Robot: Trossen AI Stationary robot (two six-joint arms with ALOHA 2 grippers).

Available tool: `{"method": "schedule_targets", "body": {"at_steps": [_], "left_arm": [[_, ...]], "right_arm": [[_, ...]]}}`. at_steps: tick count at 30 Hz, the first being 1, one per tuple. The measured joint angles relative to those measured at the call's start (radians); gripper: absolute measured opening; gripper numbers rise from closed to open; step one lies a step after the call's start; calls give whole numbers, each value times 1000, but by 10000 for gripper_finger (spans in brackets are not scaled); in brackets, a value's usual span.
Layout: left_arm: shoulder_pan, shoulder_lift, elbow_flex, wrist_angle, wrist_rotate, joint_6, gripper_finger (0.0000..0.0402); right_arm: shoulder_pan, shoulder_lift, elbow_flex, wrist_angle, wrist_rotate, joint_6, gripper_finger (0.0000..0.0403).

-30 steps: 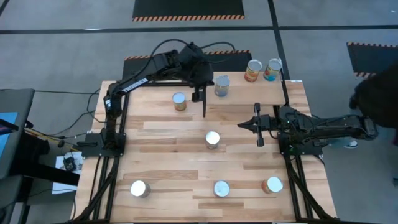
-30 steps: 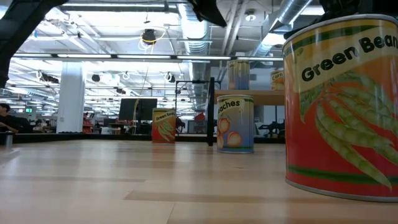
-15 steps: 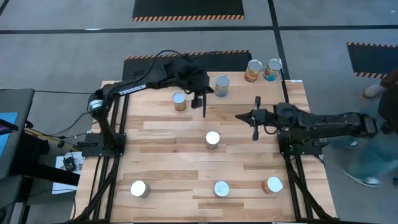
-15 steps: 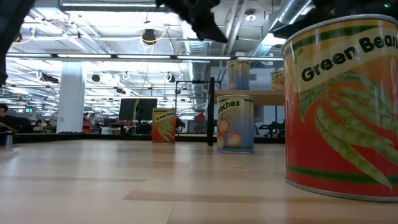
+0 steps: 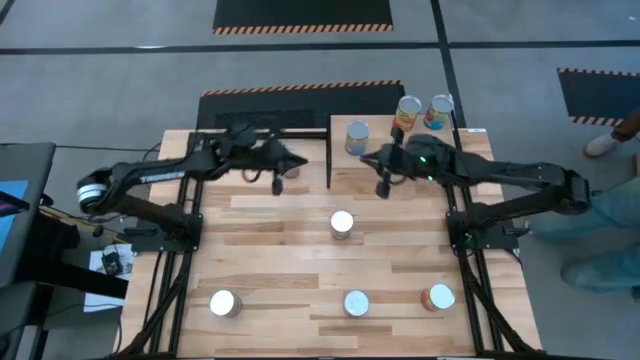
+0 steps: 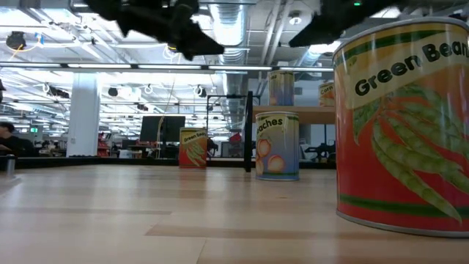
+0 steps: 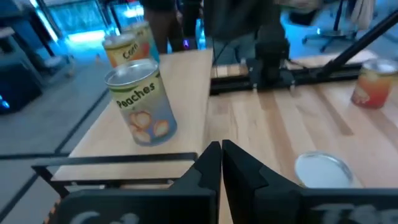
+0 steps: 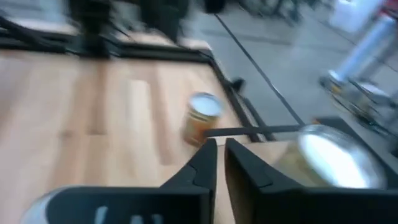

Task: Pick and place cans onto a shelf
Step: Put the top canned peaches on the shelf

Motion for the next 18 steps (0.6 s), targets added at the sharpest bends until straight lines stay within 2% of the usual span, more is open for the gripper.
{"method": "schedule_targets", "body": {"at_steps": [8, 13, 18], "left_arm": [[2, -232, -325, 286, -83, -75, 4], [4, -321, -410, 319, -100, -96, 4], [4, -347, -423, 302, -105, -102, 4]], "right_arm": [[-52, 216, 280, -247, 126, -35, 134], [-78, 325, 406, -374, 146, -28, 171], [-89, 401, 485, -441, 203, -15, 172]]}}
